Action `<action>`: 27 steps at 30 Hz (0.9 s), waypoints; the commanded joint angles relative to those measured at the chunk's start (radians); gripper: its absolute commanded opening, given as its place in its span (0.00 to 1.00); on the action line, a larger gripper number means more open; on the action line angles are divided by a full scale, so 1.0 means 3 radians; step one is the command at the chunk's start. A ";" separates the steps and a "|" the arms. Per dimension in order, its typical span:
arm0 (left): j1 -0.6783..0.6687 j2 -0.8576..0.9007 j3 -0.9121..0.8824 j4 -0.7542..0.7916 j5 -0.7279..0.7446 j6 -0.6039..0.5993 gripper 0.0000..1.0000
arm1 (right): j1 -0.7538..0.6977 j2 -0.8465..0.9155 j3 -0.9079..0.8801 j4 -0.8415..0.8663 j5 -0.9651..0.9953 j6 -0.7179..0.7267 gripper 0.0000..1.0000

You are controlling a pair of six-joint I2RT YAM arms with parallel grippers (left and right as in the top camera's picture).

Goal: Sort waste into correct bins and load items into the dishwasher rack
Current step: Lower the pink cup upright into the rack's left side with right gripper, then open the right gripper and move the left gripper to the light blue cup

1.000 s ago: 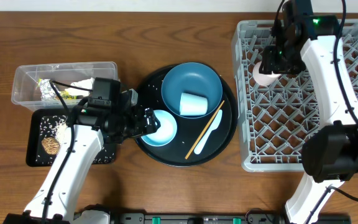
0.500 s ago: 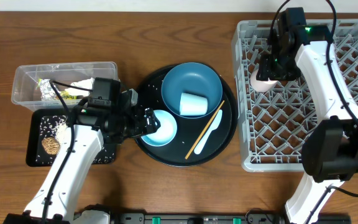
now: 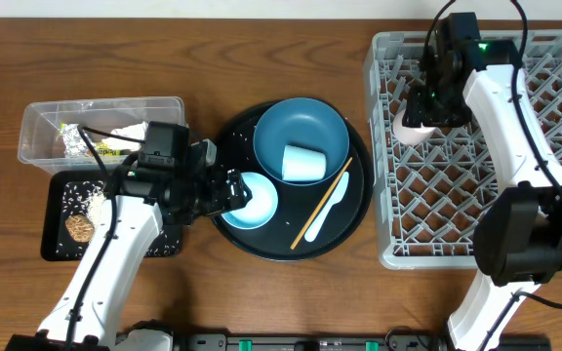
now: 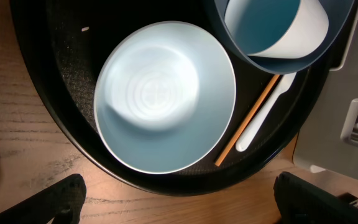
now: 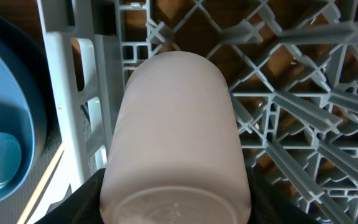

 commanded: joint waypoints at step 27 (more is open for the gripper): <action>0.0005 0.0000 0.0025 -0.0010 -0.0039 0.0019 0.98 | -0.0032 -0.0286 0.1039 -0.1066 -0.0416 -0.0122 0.99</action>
